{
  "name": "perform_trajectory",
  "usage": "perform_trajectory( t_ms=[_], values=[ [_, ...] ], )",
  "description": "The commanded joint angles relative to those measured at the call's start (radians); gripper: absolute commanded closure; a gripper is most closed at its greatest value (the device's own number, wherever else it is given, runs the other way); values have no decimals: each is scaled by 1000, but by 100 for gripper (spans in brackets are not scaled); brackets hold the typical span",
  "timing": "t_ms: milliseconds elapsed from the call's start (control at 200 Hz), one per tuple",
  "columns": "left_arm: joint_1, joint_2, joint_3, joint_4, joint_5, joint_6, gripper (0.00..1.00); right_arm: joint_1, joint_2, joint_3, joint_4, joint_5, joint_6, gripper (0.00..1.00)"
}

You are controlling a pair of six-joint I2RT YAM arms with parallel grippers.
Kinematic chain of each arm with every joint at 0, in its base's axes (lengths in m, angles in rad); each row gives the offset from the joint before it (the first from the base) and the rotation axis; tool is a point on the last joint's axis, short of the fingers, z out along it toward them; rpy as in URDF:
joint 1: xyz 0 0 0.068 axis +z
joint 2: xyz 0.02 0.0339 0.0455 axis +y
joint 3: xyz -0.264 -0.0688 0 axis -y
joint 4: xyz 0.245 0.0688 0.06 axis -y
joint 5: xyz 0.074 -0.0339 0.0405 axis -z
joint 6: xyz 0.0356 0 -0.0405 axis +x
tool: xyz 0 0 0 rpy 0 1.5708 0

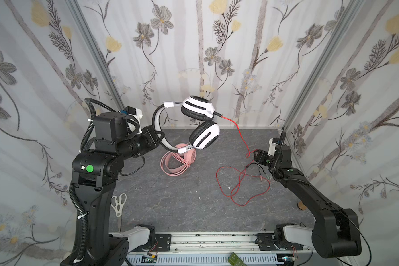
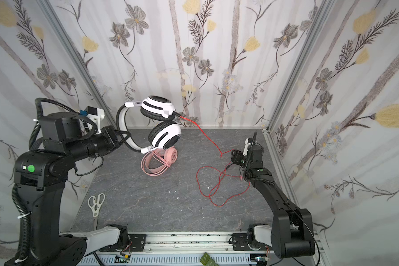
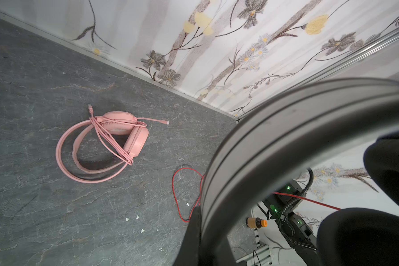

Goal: Wrap the headphones
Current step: 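Grasp the red cable with the right gripper near the plugs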

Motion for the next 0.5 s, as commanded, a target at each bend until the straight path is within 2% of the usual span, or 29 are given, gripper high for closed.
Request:
perform_trajectory(
  t_ms=[0, 160, 275, 375, 495],
  values=[
    [6, 2, -4, 76, 38, -36, 100, -1, -55, -11, 25, -29, -28, 20],
    [14, 9, -10, 87, 42, -44, 100, -1, -235, -188, 223, -187, -24, 14],
    [16, 2, -49, 126, 58, -70, 100, 4, -334, -301, 353, -309, -4, 16],
    [16, -10, -97, 170, 74, -98, 100, 21, -348, -333, 372, -395, -11, 17],
    [16, -20, -124, 194, 81, -116, 100, 53, -297, -335, 355, -483, -33, 18]
  ],
)
